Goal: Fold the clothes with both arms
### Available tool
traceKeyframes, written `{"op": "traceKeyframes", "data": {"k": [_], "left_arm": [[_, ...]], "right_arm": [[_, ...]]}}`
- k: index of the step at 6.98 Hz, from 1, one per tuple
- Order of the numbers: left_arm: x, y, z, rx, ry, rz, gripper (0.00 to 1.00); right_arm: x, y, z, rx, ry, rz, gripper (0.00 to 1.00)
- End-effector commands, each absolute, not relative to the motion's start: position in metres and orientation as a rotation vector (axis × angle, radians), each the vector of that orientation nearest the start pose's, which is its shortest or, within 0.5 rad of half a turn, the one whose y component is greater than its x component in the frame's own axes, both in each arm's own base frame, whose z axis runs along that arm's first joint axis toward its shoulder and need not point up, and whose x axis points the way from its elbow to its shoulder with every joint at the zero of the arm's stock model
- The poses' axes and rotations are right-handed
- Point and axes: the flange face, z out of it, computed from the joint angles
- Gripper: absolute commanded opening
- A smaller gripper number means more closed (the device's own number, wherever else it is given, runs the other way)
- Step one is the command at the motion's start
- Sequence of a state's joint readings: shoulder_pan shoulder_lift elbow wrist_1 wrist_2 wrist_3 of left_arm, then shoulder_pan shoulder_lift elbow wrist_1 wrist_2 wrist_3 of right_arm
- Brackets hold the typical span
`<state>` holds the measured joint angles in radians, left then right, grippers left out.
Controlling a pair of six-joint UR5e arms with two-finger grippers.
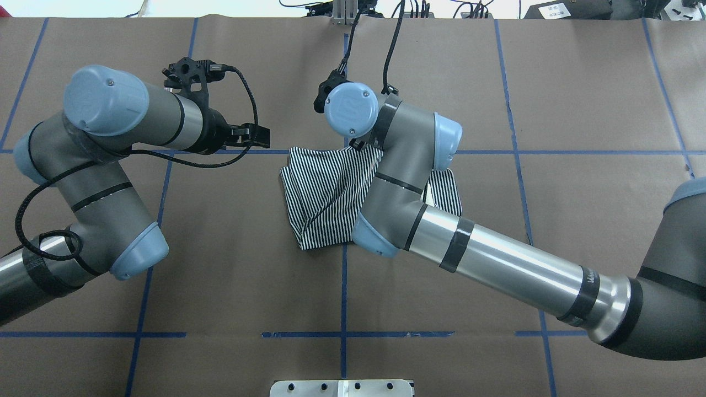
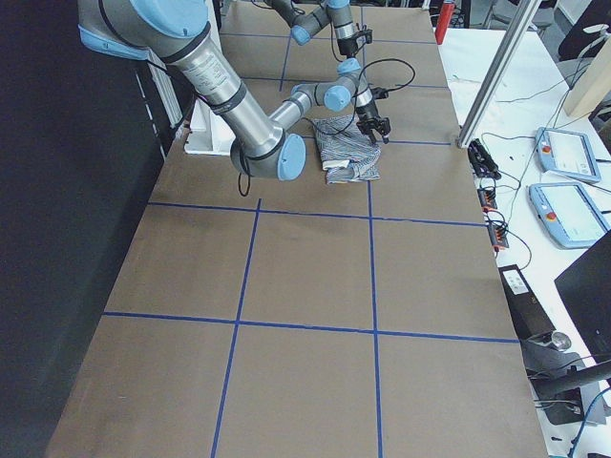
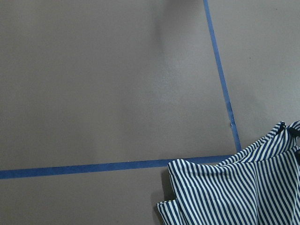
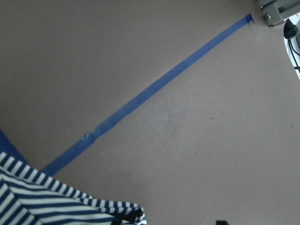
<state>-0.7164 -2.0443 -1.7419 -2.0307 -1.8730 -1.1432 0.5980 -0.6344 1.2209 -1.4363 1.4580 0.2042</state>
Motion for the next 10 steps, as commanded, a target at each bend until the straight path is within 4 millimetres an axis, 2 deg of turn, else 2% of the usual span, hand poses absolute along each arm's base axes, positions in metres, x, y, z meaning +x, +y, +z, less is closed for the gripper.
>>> {"op": "traceKeyframes", "data": {"k": [1, 2, 3, 4, 5, 6, 7, 8, 9, 10], "left_arm": [[0.411, -0.494, 0.254, 0.362, 1.079, -0.098, 1.00], [0.406, -0.489, 0.249, 0.355, 1.092, -0.090, 1.00], [0.394, -0.477, 0.247, 0.346, 1.105, -0.073, 1.00], [0.373, -0.463, 0.253, 0.332, 1.095, -0.037, 1.00], [0.338, -0.462, 0.255, 0.366, 1.044, 0.024, 1.00], [0.303, -0.471, 0.265, 0.406, 0.957, 0.092, 1.00], [0.268, -0.485, 0.285, 0.454, 0.873, 0.153, 1.00], [0.225, -0.505, 0.314, 0.506, 0.765, 0.237, 1.00], [0.170, -0.536, 0.350, 0.542, 0.656, 0.317, 1.00], [0.131, -0.558, 0.391, 0.476, 0.675, 0.332, 1.00]], "right_arm": [[-0.521, -0.615, 0.171, 0.608, -0.592, -0.587, 1.00], [-0.491, -0.627, 0.159, 0.560, -0.690, -0.568, 1.00], [-0.469, -0.637, 0.175, 0.438, -0.785, -0.491, 1.00], [-0.432, -0.657, 0.193, 0.414, -0.770, -0.438, 1.00], [-0.400, -0.665, 0.209, 0.400, -0.748, -0.401, 1.00], [-0.339, -0.678, 0.246, 0.400, -0.734, -0.382, 1.00], [-0.280, -0.687, 0.301, 0.365, -0.711, -0.401, 1.00], [-0.227, -0.693, 0.349, 0.309, -0.688, -0.330, 1.00], [-0.170, -0.688, 0.408, 0.240, -0.706, -0.253, 1.00], [-0.123, -0.667, 0.469, 0.217, -0.692, -0.287, 1.00]]}}
